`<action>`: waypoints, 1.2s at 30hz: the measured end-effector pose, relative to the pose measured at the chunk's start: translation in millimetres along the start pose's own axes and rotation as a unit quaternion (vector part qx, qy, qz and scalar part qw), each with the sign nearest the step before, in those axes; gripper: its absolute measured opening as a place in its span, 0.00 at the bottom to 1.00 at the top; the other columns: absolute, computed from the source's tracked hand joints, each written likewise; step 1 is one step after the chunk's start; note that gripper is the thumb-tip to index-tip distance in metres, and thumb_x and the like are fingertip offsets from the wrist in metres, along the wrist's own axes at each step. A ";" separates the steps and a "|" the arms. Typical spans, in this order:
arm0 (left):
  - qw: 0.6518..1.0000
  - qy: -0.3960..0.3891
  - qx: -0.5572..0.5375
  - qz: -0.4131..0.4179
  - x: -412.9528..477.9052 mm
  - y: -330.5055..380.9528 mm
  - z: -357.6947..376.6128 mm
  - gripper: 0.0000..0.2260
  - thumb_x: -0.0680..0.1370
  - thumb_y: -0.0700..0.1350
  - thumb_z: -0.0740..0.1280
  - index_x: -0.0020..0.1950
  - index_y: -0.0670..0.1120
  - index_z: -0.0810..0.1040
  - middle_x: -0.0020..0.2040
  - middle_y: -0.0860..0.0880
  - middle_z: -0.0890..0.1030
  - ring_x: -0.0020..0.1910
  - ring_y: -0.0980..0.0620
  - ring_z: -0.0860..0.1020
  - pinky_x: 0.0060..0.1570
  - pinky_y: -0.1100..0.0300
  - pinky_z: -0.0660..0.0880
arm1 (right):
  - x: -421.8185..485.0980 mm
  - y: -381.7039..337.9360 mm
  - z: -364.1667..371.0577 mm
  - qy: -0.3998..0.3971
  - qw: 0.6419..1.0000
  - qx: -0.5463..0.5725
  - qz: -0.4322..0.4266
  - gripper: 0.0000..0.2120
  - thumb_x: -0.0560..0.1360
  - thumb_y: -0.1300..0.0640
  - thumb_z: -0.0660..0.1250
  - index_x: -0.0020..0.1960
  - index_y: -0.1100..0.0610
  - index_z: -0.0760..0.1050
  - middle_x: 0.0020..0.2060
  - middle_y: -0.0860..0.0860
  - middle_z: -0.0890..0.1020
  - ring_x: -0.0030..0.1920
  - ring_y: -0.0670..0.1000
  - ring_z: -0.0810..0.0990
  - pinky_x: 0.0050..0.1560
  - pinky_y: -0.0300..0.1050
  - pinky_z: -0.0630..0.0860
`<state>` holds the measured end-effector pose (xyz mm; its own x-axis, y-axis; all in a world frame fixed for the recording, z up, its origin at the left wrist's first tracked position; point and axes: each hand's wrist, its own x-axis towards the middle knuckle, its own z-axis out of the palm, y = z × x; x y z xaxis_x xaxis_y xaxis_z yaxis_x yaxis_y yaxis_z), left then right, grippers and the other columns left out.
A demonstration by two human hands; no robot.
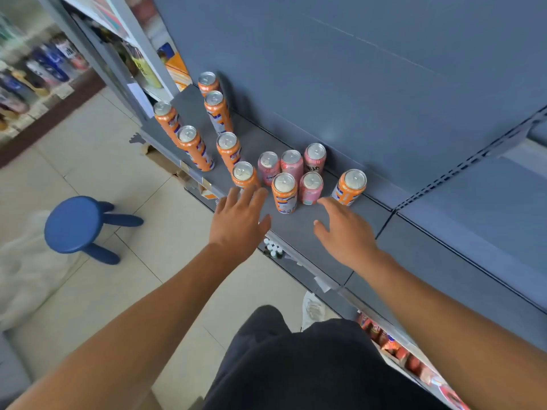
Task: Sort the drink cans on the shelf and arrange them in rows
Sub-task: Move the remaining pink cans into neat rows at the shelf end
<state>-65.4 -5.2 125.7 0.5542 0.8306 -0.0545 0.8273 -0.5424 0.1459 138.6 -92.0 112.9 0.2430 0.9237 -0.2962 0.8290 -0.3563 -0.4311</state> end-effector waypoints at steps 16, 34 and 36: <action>0.966 -0.244 -0.009 0.088 219.8 -75.6 41.6 0.28 0.76 0.46 0.70 0.73 0.48 0.64 0.69 0.47 0.72 0.68 0.43 0.70 0.60 0.47 0.71 | 98.1 -20.9 38.7 -0.019 0.958 0.105 0.267 0.27 0.80 0.52 0.62 0.76 0.51 0.58 0.68 0.53 0.74 0.61 0.60 0.76 0.57 0.52 0.72; 0.808 -0.496 0.109 0.297 326.3 -83.5 97.0 0.36 0.64 0.48 0.81 0.68 0.59 0.69 0.54 0.54 0.79 0.49 0.49 0.78 0.45 0.55 0.73 | 148.7 2.1 104.7 0.086 0.906 0.276 0.308 0.39 0.72 0.50 0.76 0.74 0.51 0.57 0.64 0.52 0.77 0.63 0.58 0.76 0.61 0.56 0.74; 0.801 -0.511 0.104 0.295 330.1 -83.6 103.3 0.36 0.65 0.49 0.81 0.69 0.59 0.70 0.55 0.55 0.79 0.50 0.50 0.78 0.48 0.54 0.75 | 151.3 6.5 112.9 0.098 0.897 0.299 0.311 0.38 0.71 0.49 0.77 0.73 0.52 0.59 0.62 0.50 0.79 0.61 0.56 0.77 0.58 0.50 0.73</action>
<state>57.8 301.3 -6.6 0.5516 -0.0562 -0.8322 0.3332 -0.8998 0.2816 123.9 29.5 -31.0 0.6978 0.5060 -0.5070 0.0982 -0.7687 -0.6320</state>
